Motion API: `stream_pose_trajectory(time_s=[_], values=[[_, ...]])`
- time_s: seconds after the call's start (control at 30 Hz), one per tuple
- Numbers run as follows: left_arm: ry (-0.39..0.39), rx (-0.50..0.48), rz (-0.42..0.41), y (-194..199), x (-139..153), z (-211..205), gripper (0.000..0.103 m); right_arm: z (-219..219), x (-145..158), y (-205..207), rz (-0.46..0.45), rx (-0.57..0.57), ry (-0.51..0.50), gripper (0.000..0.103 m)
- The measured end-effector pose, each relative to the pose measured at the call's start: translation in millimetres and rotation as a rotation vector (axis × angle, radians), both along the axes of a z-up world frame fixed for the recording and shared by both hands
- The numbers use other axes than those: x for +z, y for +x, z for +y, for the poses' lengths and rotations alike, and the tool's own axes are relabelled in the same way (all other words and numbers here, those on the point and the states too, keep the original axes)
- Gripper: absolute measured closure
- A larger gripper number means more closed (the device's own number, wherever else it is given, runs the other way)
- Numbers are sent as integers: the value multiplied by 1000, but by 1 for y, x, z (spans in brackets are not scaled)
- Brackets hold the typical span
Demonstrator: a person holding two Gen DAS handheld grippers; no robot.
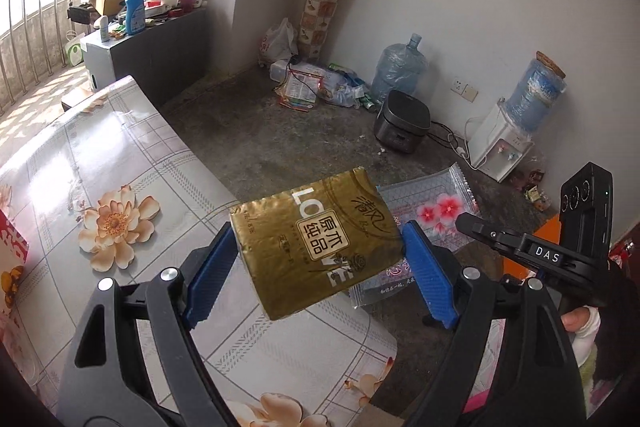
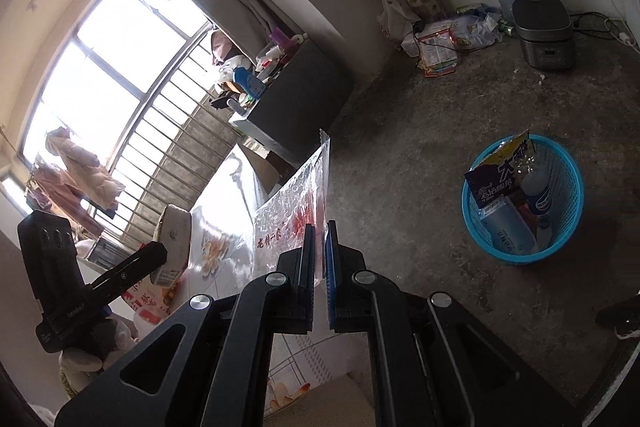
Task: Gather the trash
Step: 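Carry the gold packet and plastic bag in both tools to the wastebasket, then open both tools over the wastebasket to drop the packet and bag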
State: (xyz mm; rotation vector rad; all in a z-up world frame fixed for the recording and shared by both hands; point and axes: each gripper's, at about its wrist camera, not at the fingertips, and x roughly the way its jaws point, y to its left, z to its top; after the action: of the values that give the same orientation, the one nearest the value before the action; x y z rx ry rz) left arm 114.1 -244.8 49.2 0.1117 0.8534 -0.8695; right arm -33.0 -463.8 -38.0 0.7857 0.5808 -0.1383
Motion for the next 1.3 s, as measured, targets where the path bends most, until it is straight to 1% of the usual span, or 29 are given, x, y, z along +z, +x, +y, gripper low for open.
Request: stream_pose_trajectory(time_s=[0.07,0.13,0.2,0.27,0.4,0.47,0.6,0.63,0.7,0.73,0.77,0.8,0.83,0.93,1.03,1.13,1.23,1.3], values=[[9,-66,5,1,-4,-33,24,-21,-1,-12,39,-99,-65,98],[25,-127,16,4,-12,-67,24,-40,-5,-21,101,-198,-142,98],[52,-174,34,6,-23,-101,24,-55,-12,-25,161,-269,-195,98],[85,-219,54,7,-38,-133,24,-69,-25,-25,205,-313,-208,98],[160,-287,101,7,-77,-191,24,-88,-57,-16,310,-376,-242,98],[200,-318,134,8,-98,-219,24,-100,-75,-10,338,-385,-218,98],[257,-352,187,12,-140,-268,23,-128,-118,2,361,-396,-130,98],[271,-359,194,13,-151,-280,22,-136,-133,6,370,-397,-106,97],[301,-350,199,17,-175,-300,21,-153,-165,15,382,-404,-35,93],[310,-341,204,19,-183,-308,21,-163,-183,17,387,-410,10,79],[314,-330,212,22,-190,-314,21,-172,-199,19,413,-433,41,66],[314,-317,223,24,-194,-317,21,-179,-212,18,451,-468,50,66],[307,-309,236,26,-195,-318,21,-183,-221,17,477,-493,51,66],[264,-320,261,27,-187,-314,21,-189,-228,6,466,-541,75,66],[236,-324,229,25,-173,-304,21,-186,-221,-6,443,-573,64,66],[182,-308,211,25,-149,-286,21,-179,-204,-10,414,-580,46,66],[105,-291,175,23,-115,-258,21,-164,-177,-7,374,-561,-17,66],[50,-273,140,22,-90,-234,20,-150,-153,-3,332,-540,-74,61]])
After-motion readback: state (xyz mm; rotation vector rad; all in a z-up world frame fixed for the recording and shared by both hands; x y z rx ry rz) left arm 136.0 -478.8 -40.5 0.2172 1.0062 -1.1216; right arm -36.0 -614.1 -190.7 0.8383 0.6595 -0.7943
